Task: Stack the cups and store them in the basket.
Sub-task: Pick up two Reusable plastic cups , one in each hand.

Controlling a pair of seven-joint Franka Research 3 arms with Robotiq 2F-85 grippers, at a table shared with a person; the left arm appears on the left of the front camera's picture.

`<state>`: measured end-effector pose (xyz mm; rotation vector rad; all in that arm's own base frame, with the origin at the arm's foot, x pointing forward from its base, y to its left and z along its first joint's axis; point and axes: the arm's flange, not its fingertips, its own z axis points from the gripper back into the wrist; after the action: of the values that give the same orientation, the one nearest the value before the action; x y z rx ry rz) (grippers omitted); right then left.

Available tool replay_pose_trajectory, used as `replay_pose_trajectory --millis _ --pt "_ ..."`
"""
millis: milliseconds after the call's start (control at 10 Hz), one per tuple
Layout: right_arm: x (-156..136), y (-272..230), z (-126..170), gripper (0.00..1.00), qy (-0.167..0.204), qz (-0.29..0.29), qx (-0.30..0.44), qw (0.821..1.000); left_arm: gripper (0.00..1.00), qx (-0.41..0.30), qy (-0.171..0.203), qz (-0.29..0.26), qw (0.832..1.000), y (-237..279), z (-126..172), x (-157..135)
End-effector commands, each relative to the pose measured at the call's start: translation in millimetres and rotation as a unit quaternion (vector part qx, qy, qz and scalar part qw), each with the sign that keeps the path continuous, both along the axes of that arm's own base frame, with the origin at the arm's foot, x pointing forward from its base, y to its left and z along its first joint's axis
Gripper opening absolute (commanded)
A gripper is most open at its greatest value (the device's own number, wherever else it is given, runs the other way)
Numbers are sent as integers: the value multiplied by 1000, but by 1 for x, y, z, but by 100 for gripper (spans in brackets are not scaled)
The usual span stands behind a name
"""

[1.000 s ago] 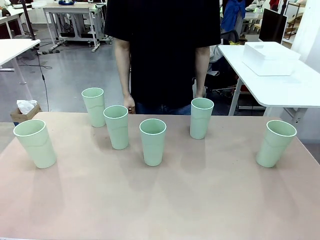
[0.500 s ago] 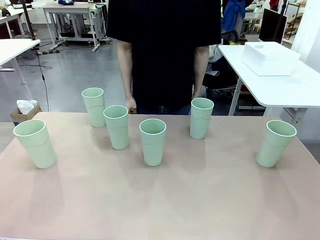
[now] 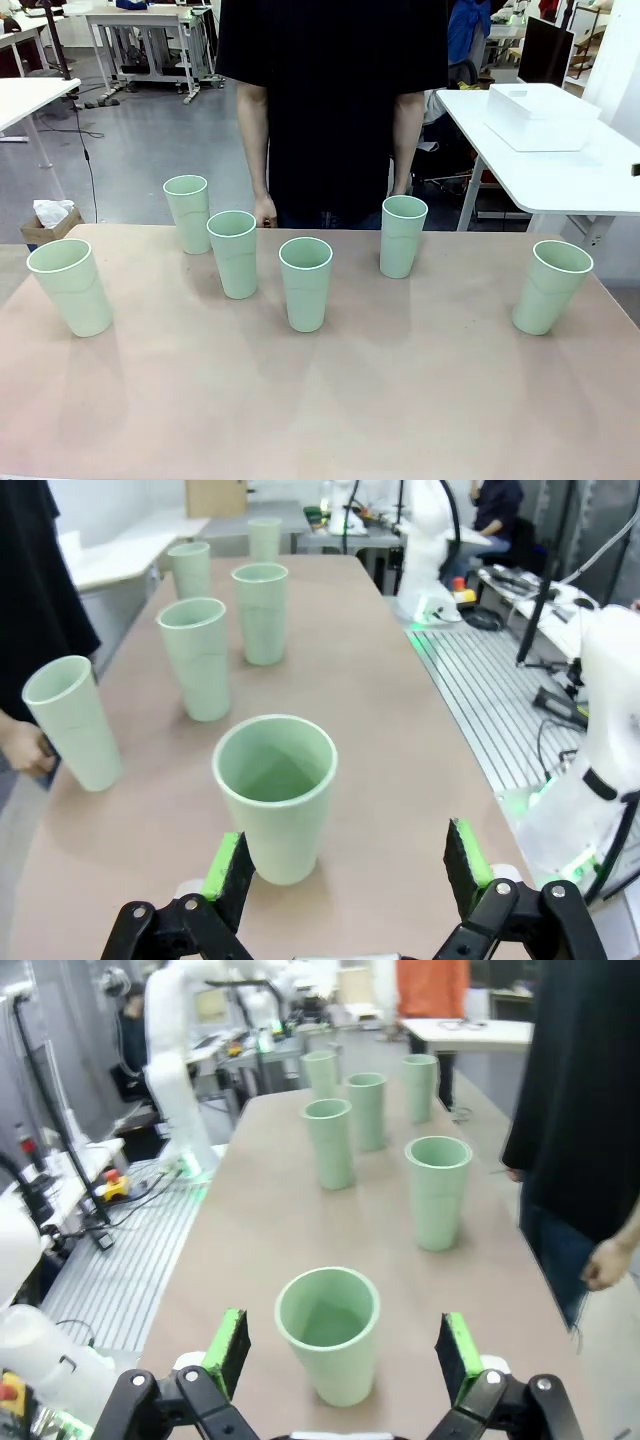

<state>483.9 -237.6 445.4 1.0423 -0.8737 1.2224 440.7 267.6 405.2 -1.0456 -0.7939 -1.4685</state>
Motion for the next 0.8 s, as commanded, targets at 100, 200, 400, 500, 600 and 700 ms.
replay_pose_trajectory --millis 100,200,400,500,600,700 --pt "-23 -8 -49 100 -6 87 14 996 100 -36 -36 -25 998 10 -23 -16" --pt "-28 -8 -70 100 -17 91 29 995 100 -50 -37 -23 998 13 -33 -17" --pt "-36 5 -116 100 -44 82 59 994 100 -70 -34 -41 996 11 -52 -18" --pt "-33 10 -126 100 -61 56 66 994 100 -81 -35 -45 995 10 -58 -16" --pt "-32 10 -118 100 -34 35 79 996 100 -91 -15 -60 994 7 -51 -17" --pt "-35 1 -123 100 -27 74 60 995 100 -61 -20 -26 998 8 -52 -11"
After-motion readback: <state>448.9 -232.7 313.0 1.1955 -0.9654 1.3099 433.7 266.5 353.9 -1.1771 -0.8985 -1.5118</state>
